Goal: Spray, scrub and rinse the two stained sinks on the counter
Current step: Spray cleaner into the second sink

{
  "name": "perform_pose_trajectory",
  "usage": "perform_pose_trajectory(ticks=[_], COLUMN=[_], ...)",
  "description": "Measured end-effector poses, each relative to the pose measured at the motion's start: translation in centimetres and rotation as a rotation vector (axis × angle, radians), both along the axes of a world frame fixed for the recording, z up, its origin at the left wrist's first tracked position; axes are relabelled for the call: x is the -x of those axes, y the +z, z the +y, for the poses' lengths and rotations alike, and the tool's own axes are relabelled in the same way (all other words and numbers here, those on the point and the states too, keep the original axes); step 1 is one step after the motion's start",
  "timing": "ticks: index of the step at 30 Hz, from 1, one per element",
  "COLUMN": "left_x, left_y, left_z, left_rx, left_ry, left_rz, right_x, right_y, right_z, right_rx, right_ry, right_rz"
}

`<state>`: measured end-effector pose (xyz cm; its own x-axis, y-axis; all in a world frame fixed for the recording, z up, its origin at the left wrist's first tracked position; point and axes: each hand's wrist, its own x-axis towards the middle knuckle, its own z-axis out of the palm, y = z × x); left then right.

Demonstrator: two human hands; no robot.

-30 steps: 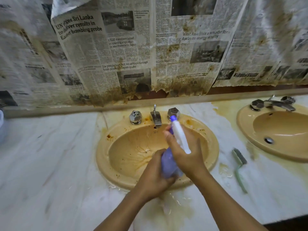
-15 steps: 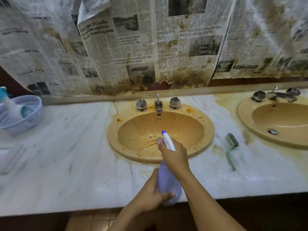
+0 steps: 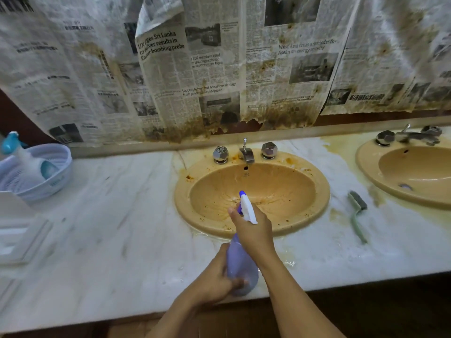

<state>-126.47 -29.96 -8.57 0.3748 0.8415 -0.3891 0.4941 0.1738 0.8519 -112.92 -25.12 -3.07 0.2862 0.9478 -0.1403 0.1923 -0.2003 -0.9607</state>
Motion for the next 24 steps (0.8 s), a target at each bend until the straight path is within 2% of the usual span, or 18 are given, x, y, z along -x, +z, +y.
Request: perform_pose_trajectory(ticks=[5, 12, 19, 24], left_x=[5.0, 10.4, 12.2, 11.9], left_y=[-0.3, -0.5, -1.1, -0.6], left_z=[1.5, 4.1, 5.7, 6.4], left_rx=[-0.03, -0.029, 0.04, 0.093], left_ry=[-0.056, -0.022, -0.076, -0.093], left_rz=[0.019, -0.026, -0.017, -0.069], right_x=[5.4, 11.2, 13.5, 13.4], right_y=[-1.0, -0.6, -1.6, -1.0], right_z=[1.2, 4.3, 6.1, 6.5], right_rx=[0.015, 0.002, 0.088, 0.094], right_ry=[-0.177, -0.03, -0.236, -0.127], right_rz=[0.003, -0.019, -0.042, -0.085])
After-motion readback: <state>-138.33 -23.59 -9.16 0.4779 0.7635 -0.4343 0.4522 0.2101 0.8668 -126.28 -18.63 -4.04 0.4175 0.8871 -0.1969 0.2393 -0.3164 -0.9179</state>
